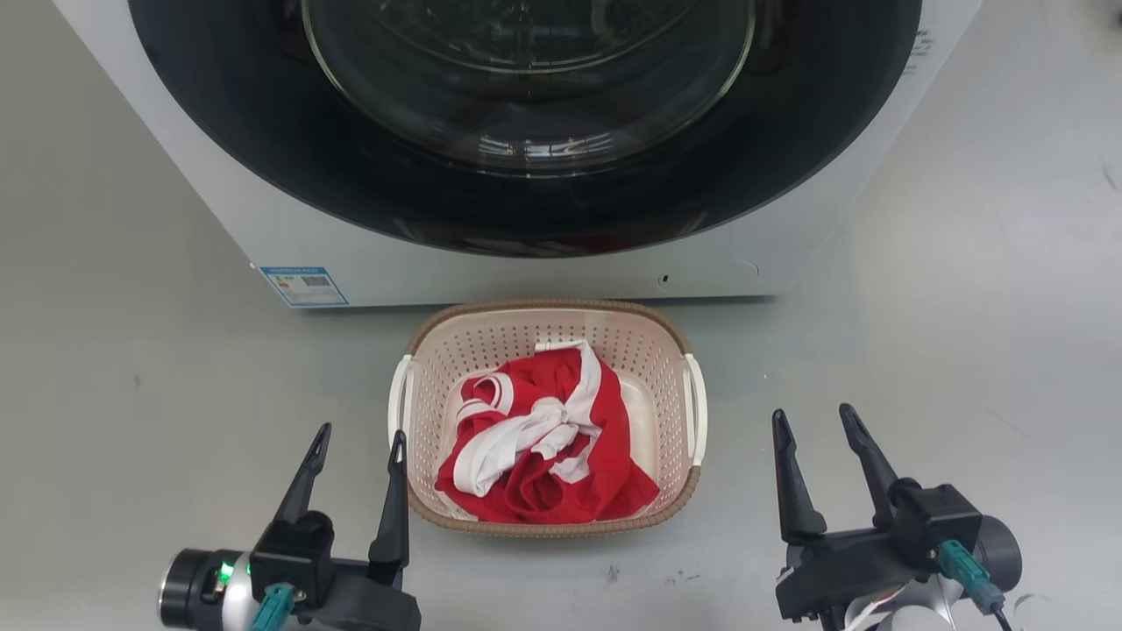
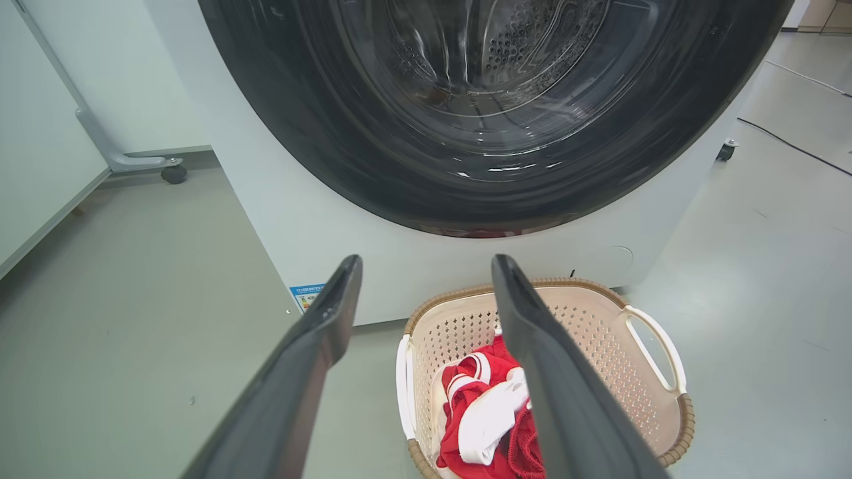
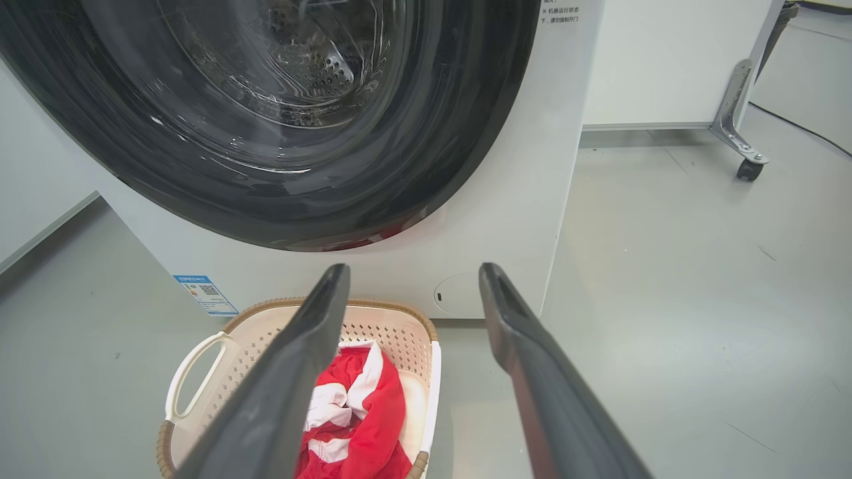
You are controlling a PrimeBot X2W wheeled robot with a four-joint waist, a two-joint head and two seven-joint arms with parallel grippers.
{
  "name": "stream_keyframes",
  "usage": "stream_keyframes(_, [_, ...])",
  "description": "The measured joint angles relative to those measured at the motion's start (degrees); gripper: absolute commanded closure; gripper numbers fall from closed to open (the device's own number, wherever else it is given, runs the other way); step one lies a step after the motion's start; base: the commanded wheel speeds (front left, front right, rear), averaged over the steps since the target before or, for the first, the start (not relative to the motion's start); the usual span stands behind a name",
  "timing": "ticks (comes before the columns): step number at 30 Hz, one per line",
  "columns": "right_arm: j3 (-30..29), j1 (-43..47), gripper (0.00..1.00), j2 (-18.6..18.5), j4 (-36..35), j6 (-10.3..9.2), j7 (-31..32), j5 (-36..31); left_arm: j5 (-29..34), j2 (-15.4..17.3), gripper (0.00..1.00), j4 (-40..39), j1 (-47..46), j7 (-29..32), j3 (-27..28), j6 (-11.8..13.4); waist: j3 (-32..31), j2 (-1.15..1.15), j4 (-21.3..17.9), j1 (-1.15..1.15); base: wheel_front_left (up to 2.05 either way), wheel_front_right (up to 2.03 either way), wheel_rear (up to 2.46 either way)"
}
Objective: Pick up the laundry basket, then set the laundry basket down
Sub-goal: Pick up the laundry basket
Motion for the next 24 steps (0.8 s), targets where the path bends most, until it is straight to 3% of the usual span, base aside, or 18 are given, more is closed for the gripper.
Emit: stream_keyframes(24, [-1.2, -20.9, 0.0, -0.3, 9.6, 0.91, -0.1, -1.5, -2.0, -1.9, 0.0, 11.6, -21.0, -0.3, 1.9, -0.9, 21.3, 0.01, 1.3, 0.0, 0.0, 0.0, 0.0])
